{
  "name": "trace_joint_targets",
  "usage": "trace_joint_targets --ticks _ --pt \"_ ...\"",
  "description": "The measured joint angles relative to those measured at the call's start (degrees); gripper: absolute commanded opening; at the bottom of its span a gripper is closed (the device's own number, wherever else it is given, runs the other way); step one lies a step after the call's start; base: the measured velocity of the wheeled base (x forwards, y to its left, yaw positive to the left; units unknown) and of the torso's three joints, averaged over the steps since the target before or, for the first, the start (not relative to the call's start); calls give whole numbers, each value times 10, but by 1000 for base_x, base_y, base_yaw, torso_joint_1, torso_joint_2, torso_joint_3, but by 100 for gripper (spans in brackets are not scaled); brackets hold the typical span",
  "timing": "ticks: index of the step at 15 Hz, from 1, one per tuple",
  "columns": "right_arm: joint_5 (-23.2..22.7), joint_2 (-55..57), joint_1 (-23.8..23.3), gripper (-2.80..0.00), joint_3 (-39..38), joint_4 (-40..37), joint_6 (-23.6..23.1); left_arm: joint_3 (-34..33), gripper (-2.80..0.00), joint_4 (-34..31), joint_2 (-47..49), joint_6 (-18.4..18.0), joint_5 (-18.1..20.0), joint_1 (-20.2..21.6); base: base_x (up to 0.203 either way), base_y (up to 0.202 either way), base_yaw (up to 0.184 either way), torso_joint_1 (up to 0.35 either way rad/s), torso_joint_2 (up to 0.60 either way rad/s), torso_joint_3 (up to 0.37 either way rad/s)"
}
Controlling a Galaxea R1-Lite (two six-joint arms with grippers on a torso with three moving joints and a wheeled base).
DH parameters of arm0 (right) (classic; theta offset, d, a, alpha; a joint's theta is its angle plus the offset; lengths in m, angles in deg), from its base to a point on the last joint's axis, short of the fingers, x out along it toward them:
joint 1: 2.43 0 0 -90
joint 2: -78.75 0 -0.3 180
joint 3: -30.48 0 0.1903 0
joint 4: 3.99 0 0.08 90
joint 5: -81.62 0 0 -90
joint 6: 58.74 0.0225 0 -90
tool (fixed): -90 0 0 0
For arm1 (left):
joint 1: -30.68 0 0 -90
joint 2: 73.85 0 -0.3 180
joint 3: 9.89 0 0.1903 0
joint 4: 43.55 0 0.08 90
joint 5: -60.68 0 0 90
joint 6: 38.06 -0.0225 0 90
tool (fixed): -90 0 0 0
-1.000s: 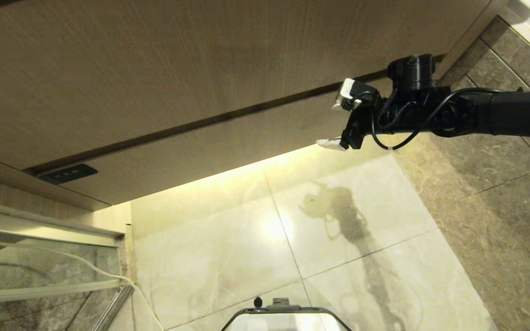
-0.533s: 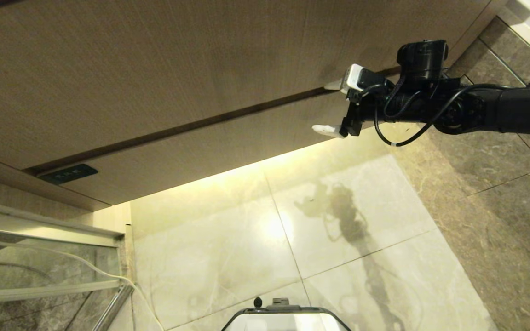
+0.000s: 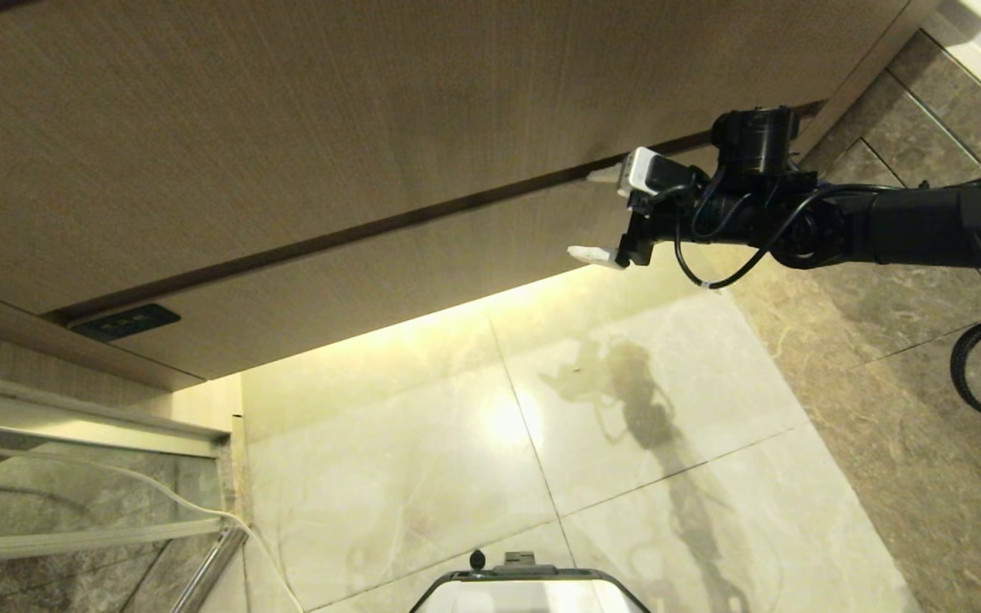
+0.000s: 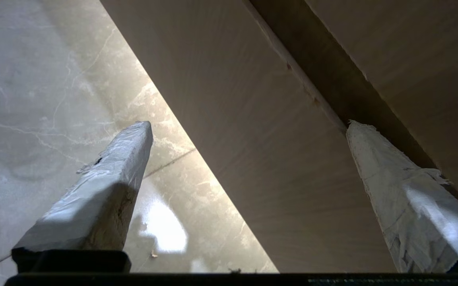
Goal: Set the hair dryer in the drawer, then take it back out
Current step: Pull open the drawer
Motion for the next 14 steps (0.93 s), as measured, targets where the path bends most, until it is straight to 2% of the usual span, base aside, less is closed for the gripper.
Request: trace_joint_targets --ticks 5,9,14 --pt "-3 18 0 0 15 11 -22 0 -280 0 0 0 0 0 0 0 0 0 0 0" --pt "-12 24 0 0 17 52 -23 0 -280 0 0 0 0 0 0 0 0 0 0 0" --pt "-13 32 -2 0 19 66 -24 0 -280 0 0 0 0 0 0 0 0 0 0 0"
